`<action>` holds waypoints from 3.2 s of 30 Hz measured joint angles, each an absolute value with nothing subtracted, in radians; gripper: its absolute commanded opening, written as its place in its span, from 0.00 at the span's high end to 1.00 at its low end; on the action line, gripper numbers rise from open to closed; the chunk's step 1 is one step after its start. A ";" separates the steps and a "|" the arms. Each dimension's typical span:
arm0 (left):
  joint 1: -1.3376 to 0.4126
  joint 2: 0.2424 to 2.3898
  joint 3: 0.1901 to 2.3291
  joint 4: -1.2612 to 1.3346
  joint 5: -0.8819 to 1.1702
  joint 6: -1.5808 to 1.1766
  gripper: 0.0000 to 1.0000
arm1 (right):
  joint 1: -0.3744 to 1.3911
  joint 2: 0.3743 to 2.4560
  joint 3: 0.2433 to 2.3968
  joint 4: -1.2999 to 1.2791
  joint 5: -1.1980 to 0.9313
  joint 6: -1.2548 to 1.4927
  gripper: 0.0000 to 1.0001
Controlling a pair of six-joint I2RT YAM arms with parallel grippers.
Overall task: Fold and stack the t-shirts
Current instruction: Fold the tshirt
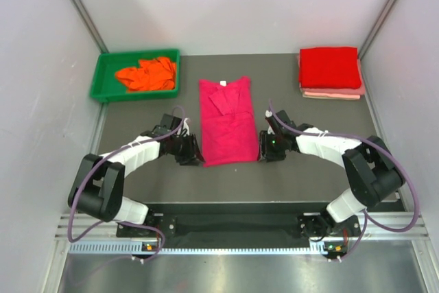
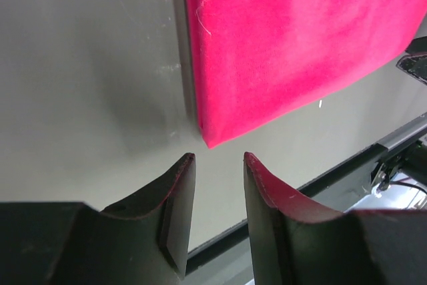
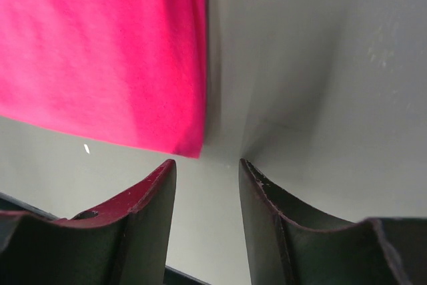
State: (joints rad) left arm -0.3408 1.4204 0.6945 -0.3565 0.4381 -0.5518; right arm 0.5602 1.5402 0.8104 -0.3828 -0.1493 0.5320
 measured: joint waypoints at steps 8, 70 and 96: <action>-0.341 1.460 0.654 -0.291 0.440 -0.574 0.64 | 0.545 1.540 0.777 -0.284 -0.186 0.555 0.61; -0.659 1.268 0.983 -0.587 0.050 -0.682 1.00 | 0.508 1.193 0.894 -0.551 -0.094 0.450 1.00; -0.305 1.973 1.680 -0.606 0.107 -0.459 1.00 | 0.291 2.125 1.888 -0.591 -0.401 0.272 1.00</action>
State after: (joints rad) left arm -0.3050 1.9728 1.6802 -0.6064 0.1070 -0.4595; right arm 0.2909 2.1246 1.8877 -0.5911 -0.4007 0.2722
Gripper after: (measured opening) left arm 0.011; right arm 0.010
